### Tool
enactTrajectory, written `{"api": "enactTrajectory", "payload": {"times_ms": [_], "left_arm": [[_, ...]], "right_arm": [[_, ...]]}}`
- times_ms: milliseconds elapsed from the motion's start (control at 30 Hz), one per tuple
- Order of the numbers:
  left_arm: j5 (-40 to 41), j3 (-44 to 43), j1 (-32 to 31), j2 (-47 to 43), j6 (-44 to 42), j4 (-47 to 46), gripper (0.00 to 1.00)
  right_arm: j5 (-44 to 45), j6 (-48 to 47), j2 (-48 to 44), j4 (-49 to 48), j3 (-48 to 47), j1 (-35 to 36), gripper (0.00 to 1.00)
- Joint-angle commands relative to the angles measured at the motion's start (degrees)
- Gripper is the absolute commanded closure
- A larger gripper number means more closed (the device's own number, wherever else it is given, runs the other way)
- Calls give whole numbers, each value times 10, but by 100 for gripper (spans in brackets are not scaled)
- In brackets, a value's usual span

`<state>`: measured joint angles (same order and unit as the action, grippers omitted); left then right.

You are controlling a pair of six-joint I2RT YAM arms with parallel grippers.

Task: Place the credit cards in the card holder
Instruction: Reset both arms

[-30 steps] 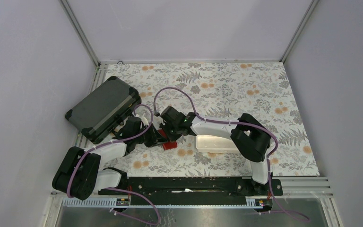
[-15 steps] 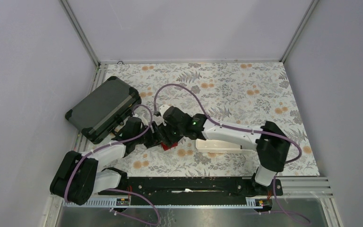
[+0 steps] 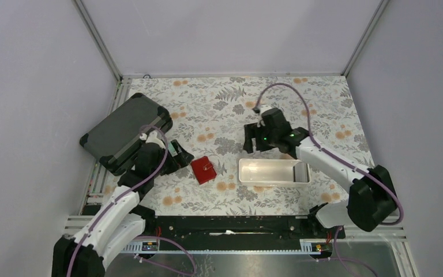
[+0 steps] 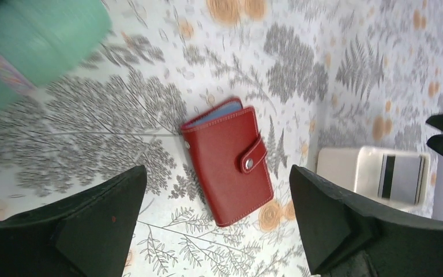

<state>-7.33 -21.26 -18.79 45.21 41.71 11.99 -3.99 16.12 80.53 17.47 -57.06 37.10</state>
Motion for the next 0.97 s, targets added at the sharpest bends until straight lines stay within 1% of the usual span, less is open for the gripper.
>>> {"api": "enactTrajectory", "payload": {"times_ms": [0, 67, 133, 267, 300, 367, 433, 600, 733, 933], "left_arm": [[114, -95, 17, -59, -36, 106, 1], [156, -135, 23, -80, -50, 146, 1], [183, -176, 23, -99, -71, 173, 1], [241, -236, 24, -125, -94, 209, 1], [252, -241, 24, -130, -140, 210, 1], [266, -242, 24, -140, -177, 209, 1], [266, -237, 24, -150, -194, 205, 1], [246, -216, 24, -180, -191, 175, 1], [245, -213, 24, -193, -193, 172, 1], [207, -218, 27, -182, -198, 171, 1]], "right_arm": [[-12, 21, -73, -7, 33, -91, 18], [-2, 24, -106, -5, 46, -134, 17], [27, 23, -149, -4, 57, -163, 16], [122, -4, -224, -33, 84, -173, 14], [132, -12, -239, -46, 92, -172, 14], [147, -23, -269, -73, 111, -172, 14], [157, -26, -296, -100, 134, -172, 14], [170, -31, -344, -135, 181, -172, 14], [174, -31, -357, -135, 189, -172, 14], [178, -29, -356, -133, 186, -172, 14]]}}
